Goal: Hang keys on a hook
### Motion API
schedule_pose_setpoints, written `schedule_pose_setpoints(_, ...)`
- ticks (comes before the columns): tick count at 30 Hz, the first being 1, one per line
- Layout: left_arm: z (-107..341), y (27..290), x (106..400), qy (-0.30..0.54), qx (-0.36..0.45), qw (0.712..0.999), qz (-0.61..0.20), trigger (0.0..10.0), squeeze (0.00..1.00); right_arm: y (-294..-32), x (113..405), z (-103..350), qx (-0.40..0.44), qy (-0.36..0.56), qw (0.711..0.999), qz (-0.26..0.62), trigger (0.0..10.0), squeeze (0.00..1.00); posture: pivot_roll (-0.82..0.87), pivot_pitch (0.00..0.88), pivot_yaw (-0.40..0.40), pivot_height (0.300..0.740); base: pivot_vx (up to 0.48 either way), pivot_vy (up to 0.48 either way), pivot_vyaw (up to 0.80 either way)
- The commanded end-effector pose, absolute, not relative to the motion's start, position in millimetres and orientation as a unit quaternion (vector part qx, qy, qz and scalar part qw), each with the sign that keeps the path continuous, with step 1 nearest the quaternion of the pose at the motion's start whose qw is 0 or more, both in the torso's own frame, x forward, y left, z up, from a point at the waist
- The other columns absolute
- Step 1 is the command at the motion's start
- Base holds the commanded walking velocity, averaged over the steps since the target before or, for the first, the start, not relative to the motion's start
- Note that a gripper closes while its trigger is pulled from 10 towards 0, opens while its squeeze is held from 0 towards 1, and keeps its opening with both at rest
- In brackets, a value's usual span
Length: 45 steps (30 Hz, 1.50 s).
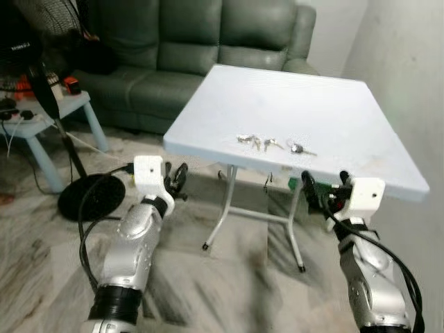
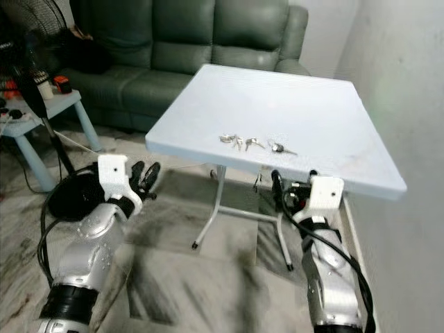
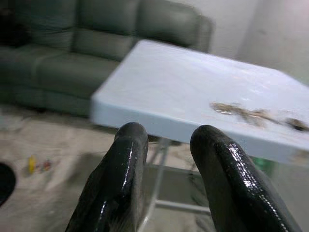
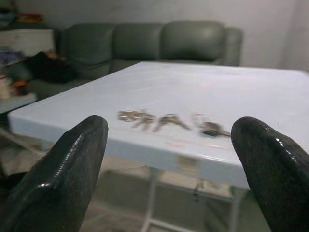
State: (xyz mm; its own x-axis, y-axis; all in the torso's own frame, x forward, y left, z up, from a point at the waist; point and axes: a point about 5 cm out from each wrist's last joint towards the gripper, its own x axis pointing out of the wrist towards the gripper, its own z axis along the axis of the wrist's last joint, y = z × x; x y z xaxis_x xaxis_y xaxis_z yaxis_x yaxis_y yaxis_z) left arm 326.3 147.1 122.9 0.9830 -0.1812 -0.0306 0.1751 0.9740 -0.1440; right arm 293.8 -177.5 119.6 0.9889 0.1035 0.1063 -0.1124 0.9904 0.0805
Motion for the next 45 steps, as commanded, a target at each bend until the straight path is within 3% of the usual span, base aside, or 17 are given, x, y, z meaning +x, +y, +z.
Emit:
schedule_pose_setpoints(1, 125.7, 140.9, 327.8, 0.018, -0.068, 0.993, -0.1, 10.0, 0.0, -183.5, 293.8, 123.6, 0.04, -0.057, 0.996, 0.05, 10.0, 0.0, 0.09, 0.0, -0.05, 0.74, 0.48, 0.0, 0.0)
schedule_pose_setpoints(28, 121.8, 136.2, 326.6, 0.027, -0.065, 0.992, -0.104, 10.0, 0.0, -184.8, 290.1, 122.1, 0.035, -0.051, 0.996, 0.06, 10.0, 0.0, 0.09, 0.0, -0.056, 0.74, 0.46, 0.0, 0.0)
schedule_pose_setpoints(45, 122.0, 137.2, 322.5, 0.003, -0.076, 0.994, -0.079, 10.0, 0.0, -182.9, 292.1, 117.8, -0.019, -0.024, 0.991, 0.132, 10.0, 0.0, 0.1, 0.0, -0.067, 0.74, 0.0, 0.0, 0.0)
